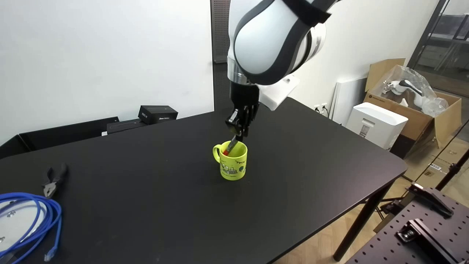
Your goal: Take the marker out of the mug and put it on the table
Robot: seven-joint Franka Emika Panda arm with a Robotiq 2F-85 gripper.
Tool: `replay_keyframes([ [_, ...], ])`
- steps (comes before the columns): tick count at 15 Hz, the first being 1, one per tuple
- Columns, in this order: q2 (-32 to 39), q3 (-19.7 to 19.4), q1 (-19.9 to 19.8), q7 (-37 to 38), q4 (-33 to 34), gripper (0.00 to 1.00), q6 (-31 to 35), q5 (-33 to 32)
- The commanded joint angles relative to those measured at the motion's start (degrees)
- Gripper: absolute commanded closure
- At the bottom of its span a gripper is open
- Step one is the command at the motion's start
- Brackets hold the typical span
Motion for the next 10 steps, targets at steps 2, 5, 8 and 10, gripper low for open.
replay_keyframes([
  [2, -12.6, 0.9, 1.1, -1.3, -4.8, 0.94, -4.5, 1.2],
  [5, -18.5, 1.3, 2.2, -1.0, -6.2, 0.94, -7.0, 0.6],
  [8, -21.9, 1.1, 2.7, -0.4, -6.9, 0.94, -7.4, 0.7],
  [10, -22.8, 0.6, 2.5, -0.2, -7.3, 0.94, -6.7, 1.1],
])
